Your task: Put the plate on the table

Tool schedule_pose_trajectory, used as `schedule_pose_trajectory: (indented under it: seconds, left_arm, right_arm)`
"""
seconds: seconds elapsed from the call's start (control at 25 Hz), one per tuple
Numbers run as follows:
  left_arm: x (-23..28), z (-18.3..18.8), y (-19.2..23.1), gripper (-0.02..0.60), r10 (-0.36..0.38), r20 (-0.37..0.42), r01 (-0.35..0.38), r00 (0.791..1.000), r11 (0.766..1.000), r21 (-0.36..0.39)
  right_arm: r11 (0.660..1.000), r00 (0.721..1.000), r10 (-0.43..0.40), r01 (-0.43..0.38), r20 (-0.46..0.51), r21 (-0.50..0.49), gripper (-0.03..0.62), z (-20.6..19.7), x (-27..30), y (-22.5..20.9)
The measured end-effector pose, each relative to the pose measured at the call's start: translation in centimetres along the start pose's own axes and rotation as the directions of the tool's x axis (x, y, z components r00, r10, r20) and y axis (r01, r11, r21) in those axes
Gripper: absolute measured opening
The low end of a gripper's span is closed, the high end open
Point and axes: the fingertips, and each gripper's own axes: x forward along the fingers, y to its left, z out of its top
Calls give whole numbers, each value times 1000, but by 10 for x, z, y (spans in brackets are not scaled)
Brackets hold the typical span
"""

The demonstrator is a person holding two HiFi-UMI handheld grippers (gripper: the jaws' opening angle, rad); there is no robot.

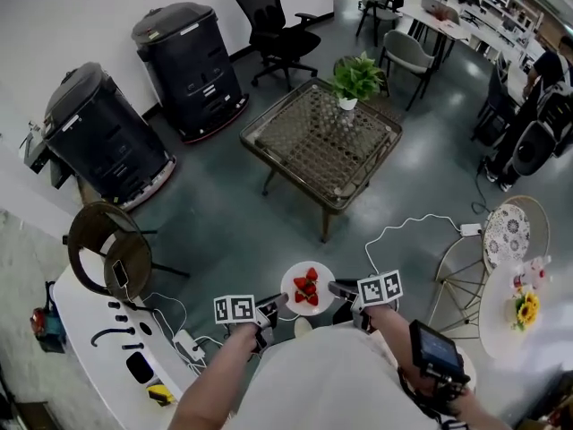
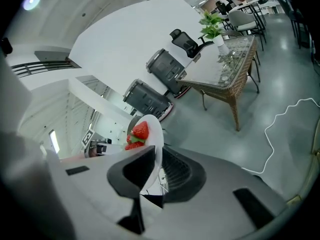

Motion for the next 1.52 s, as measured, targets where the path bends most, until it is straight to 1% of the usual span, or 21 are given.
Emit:
schedule_pose_trajectory:
  seconds: [0.12,0.36,0.52,0.64,0.76,0.84,1.0,1.12,1.24,1.4,1.52]
  left_arm:
    - [-2,6,3,15,-9,4,9,1000,1000,-4]
    - [16,10,12,15,3,-8,-3,1000,999,-33]
    - [26,30,16,15,25,-7,-25,1000,999,-26]
    - [31,54,21,15,47,6,-47,999,998,-36]
    - [46,81,20,15,62,14,-62,998,997,-41]
    - [63,98,15,15,66,9,-65,998,997,-35]
    - [103,134,1,15,41,-7,-41,999,999,-14]
    - [129,158,-9,15,53,-9,-53,999,999,-13]
    - [150,176,-17,15,67,-4,-67,998,998,1]
    - [165,192,-25,15,124,-3,-124,992,992,5]
    - [170,200,-29,15,127,-10,-127,992,992,5]
  right_arm:
    - [1000,1000,-2,2,-7,-3,41,5,5,2]
    - [1000,1000,-12,12,-8,26,41,9,6,-18]
    - [999,1000,4,-3,-17,47,41,26,17,-34]
    - [999,999,24,-23,-21,40,41,49,31,-43]
    - [999,999,41,-41,-18,25,41,80,36,-55]
    - [998,999,48,-48,-11,28,41,100,31,-67]
    - [997,999,53,-53,3,48,41,140,21,-94]
    - [997,998,58,-58,11,49,41,170,13,-112]
    - [997,998,68,-68,13,46,41,193,6,-130]
    - [996,997,80,-81,17,40,41,215,1,-145]
    - [995,995,93,-94,37,44,41,224,-1,-148]
